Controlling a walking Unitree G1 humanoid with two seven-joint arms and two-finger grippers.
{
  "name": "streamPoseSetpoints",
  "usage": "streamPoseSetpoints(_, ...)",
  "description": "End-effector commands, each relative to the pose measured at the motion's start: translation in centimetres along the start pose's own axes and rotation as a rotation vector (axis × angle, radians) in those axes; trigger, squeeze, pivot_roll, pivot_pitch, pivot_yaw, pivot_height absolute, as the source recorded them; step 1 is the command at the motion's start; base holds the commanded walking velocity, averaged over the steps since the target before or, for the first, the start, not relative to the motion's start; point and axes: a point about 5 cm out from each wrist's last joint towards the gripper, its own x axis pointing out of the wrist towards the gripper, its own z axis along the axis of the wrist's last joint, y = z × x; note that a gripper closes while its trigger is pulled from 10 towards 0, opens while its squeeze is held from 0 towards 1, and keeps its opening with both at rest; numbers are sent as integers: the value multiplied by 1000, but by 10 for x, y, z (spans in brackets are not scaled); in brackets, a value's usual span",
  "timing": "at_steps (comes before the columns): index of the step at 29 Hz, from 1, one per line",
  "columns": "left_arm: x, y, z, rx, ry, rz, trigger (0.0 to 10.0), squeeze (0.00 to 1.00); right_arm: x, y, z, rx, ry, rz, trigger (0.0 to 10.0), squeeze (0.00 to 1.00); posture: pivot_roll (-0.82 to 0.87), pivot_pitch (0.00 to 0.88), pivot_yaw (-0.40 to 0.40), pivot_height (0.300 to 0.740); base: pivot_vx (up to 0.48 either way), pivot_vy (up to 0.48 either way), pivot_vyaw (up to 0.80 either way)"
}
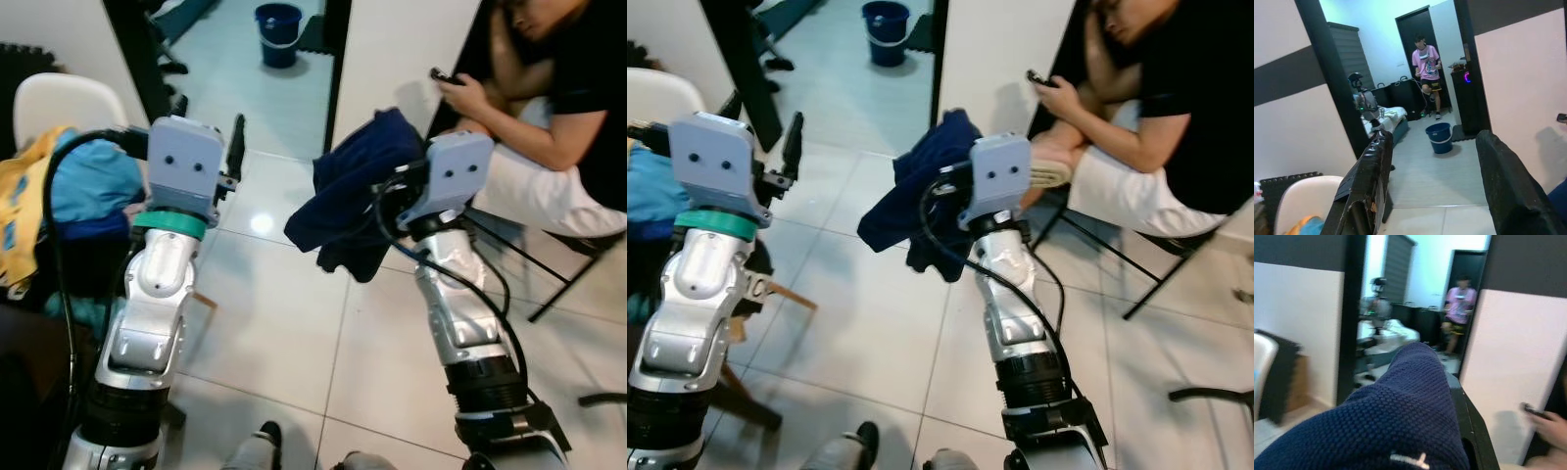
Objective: Hang hanger
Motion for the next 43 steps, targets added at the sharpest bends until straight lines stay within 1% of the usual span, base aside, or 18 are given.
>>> streamPoseSetpoints(1,-1,-3,2,-8,1,-15,10000,0,0,-2,3,8,-11,-10,10000,0,-2,8,29,740,0,0,731)
streamPoseSetpoints(5,-1,-2,1,-26,22,-13,10000,0,0,2,2,18,-5,-1,10000,0,1,7,30,740,0,0,734)
streamPoseSetpoints(12,-1,-1,0,-36,35,-9,10000,0,0,3,1,21,-2,5,10000,0,0,5,29,740,0,0,734)
streamPoseSetpoints(22,0,-3,4,-6,22,-28,10000,0,0,3,4,26,4,10,10000,0,6,0,33,740,0,0,734)
streamPoseSetpoints(27,0,-1,6,17,26,-33,10000,0,5,7,14,47,-31,24,10000,0,14,0,35,740,0,0,733)
streamPoseSetpoints(35,0,-1,6,24,31,-33,10000,0,9,8,23,60,-66,31,10000,0,20,0,36,740,0,0,732)
streamPoseSetpoints(39,1,0,7,33,32,-34,10000,0,13,8,35,77,-108,39,10000,0,21,0,38,740,0,0,731)
streamPoseSetpoints(43,1,0,7,35,32,-35,10000,0,13,9,38,82,-117,41,10000,0,21,0,38,740,0,0,731)
